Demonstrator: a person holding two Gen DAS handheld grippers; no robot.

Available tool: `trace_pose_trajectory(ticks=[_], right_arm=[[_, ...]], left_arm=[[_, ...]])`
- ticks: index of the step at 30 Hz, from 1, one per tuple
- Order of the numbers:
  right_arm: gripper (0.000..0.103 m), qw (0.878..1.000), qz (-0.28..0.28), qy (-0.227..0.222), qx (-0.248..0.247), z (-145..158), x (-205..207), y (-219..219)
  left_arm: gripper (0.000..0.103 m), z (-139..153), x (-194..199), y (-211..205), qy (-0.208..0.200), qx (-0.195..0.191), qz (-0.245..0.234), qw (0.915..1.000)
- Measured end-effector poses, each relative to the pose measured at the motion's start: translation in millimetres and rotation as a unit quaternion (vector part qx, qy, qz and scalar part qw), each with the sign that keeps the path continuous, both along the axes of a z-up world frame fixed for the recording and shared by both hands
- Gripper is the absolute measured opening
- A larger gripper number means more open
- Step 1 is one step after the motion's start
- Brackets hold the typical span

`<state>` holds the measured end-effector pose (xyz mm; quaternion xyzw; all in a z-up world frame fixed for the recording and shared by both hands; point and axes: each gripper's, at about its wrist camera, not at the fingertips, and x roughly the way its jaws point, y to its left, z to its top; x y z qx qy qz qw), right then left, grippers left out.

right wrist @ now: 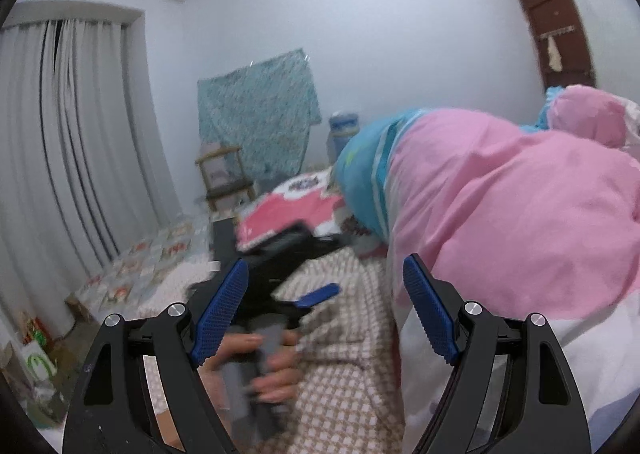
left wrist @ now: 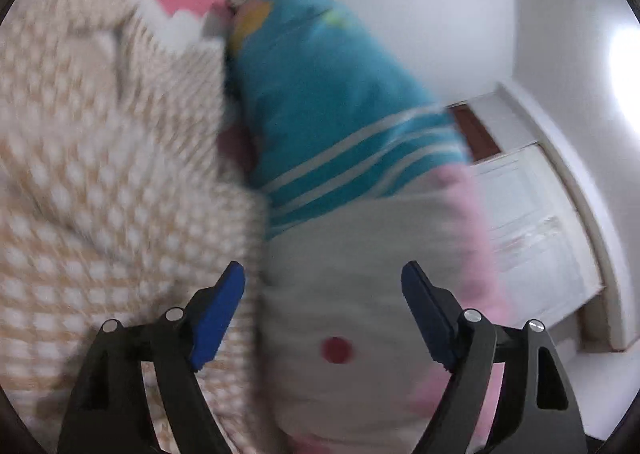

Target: Fold large clothes

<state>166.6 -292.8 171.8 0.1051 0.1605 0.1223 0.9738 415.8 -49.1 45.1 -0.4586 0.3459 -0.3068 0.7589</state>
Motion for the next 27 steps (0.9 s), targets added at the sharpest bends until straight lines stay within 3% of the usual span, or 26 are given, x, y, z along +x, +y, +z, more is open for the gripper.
trace_pose_trajectory(ticks=[4, 6, 7, 8, 11, 13, 14, 15, 16, 18, 21, 22, 23, 24, 25, 26, 27], right_arm=[[0.076, 0.999, 0.013, 0.021, 0.033, -3.2, 20.4, 3.8], [0.076, 0.998, 0.037, 0.044, 0.036, -11.8, 43.5, 17.7], [0.076, 0.997, 0.051, 0.058, 0.029, -17.1, 59.9, 30.5], [0.074, 0.995, 0.066, 0.072, 0.019, -21.4, 74.6, 44.3], [0.073, 0.987, 0.122, 0.104, -0.032, -40.1, 120.6, 91.8], [0.070, 0.972, 0.135, 0.170, -0.093, -75.3, 154.3, 121.0], [0.067, 0.962, 0.127, 0.206, -0.129, -97.4, 167.0, 128.4], [0.066, 0.952, 0.115, 0.233, -0.159, -116.1, 174.1, 130.3], [0.066, 0.951, 0.117, 0.241, -0.155, -134.9, 174.2, 120.6], [0.066, 0.959, 0.093, 0.236, -0.125, -141.2, 166.6, 96.0], [0.066, 0.957, 0.073, 0.252, -0.122, -139.4, 165.8, 78.8], [0.066, 0.955, 0.073, 0.256, -0.131, -137.3, 165.6, 80.2], [0.065, 0.954, 0.062, 0.254, -0.146, -130.8, 163.1, 81.6], [0.062, 0.956, 0.051, 0.245, -0.151, -124.7, 159.6, 81.1], [0.057, 0.964, 0.050, 0.216, -0.146, -114.4, 152.4, 82.3], [0.057, 0.972, 0.069, 0.181, -0.133, -104.1, 146.0, 84.2], [0.057, 0.975, 0.090, 0.161, -0.124, -99.7, 142.6, 87.9]], left_arm=[[0.073, 33.6, -17.6, 61.3, -0.044, 0.066, 0.041, 0.9960], [0.039, 35.4, -20.1, 88.1, -0.044, 0.123, 0.049, 0.9902], [0.029, 30.1, -17.2, 98.1, -0.036, 0.160, 0.053, 0.9850], [0.012, 23.4, -17.2, 112.0, -0.021, 0.194, 0.060, 0.9789], [0.007, -8.3, -9.5, 133.3, 0.018, 0.242, 0.053, 0.9688], [0.001, -26.2, -8.4, 144.7, 0.044, 0.294, 0.062, 0.9529], [0.003, -35.6, -10.1, 155.5, 0.048, 0.312, 0.075, 0.9461], [0.003, -40.6, -15.7, 168.4, 0.046, 0.305, 0.085, 0.9474], [0.003, -40.8, -18.8, 175.7, 0.048, 0.308, 0.101, 0.9450], [0.004, -35.6, -29.5, 189.8, 0.038, 0.355, 0.140, 0.9234], [0.004, -30.4, -29.7, 194.1, 0.048, 0.383, 0.144, 0.9109], [0.004, -26.3, -28.3, 186.4, 0.050, 0.412, 0.147, 0.8977], [0.003, -19.3, -26.4, 171.1, 0.045, 0.460, 0.151, 0.8739], [0.002, -12.9, -25.3, 158.1, 0.034, 0.487, 0.153, 0.8591], [0.002, -4.3, -25.9, 144.0, 0.001, 0.475, 0.132, 0.8701], [0.002, 1.3, -23.7, 133.0, -0.033, 0.415, 0.086, 0.9053], [0.002, 2.8, -23.9, 128.7, -0.044, 0.381, 0.062, 0.9213]])
